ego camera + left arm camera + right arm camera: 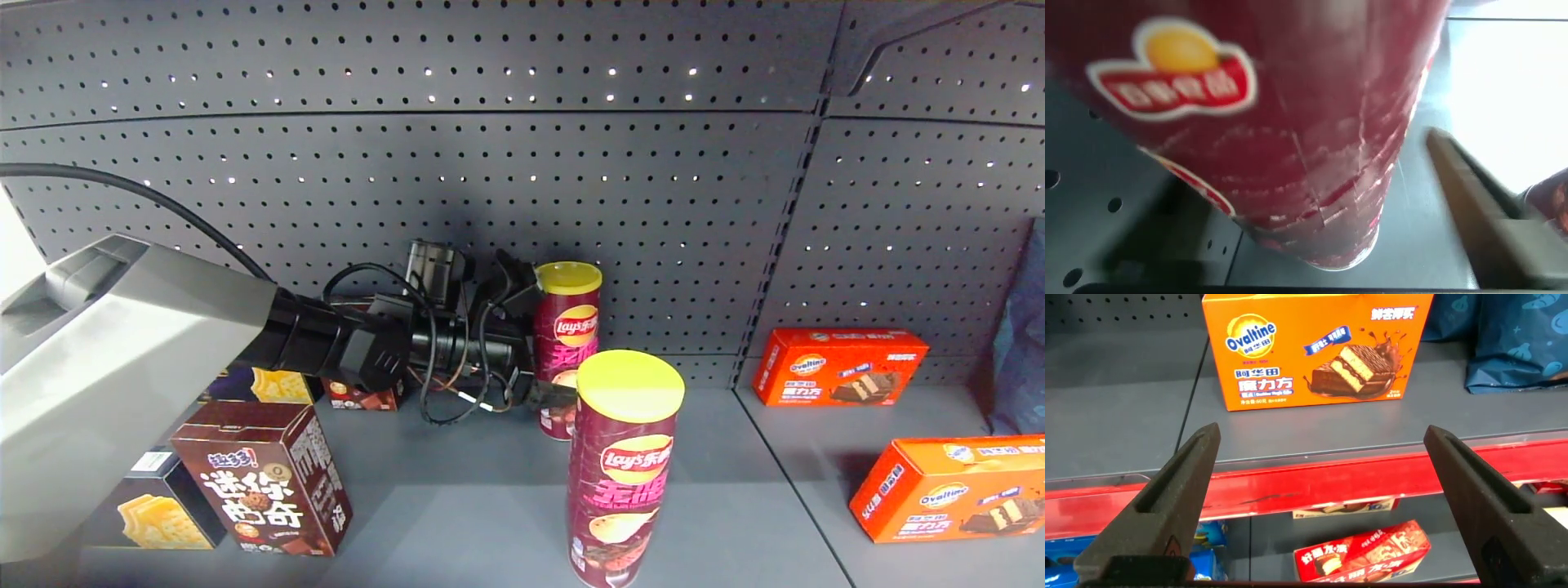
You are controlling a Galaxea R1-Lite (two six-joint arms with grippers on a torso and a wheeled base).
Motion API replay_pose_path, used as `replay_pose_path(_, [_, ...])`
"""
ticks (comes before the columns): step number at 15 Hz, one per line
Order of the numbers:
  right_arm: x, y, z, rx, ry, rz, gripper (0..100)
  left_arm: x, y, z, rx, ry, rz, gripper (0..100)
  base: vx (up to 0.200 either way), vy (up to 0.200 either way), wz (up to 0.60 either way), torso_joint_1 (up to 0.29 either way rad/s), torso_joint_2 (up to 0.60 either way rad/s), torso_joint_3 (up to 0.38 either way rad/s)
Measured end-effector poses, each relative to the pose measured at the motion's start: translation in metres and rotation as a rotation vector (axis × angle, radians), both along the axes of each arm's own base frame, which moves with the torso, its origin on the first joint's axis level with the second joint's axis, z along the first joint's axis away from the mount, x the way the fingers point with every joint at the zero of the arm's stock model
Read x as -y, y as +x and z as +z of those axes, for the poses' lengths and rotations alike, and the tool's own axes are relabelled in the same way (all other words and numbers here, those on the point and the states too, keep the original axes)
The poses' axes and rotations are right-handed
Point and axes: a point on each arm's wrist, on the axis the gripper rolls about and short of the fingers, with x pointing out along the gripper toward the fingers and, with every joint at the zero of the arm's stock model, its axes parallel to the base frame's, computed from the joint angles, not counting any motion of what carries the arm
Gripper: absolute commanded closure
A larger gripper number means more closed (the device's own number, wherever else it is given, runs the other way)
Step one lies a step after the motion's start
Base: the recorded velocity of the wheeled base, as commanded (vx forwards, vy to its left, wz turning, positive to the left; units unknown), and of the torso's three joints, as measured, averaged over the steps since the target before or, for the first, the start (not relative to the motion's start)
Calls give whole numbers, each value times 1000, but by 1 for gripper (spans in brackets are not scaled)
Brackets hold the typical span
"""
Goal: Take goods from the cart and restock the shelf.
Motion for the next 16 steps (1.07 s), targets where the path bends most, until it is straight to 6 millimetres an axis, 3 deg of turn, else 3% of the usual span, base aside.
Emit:
replay_pose_path(3, [0,0,0,0,0,0,0,-4,0,2,0,1,9,0,0,0,0,0,0,0])
replay_pose_path(8, [0,0,0,0,0,0,0,-16,-10,25,35,-15,26,0,0,0,0,0,0,0])
replay_pose_path(16, [0,0,0,0,0,0,0,-48,-51,70,106,-26,105,0,0,0,0,0,0,0])
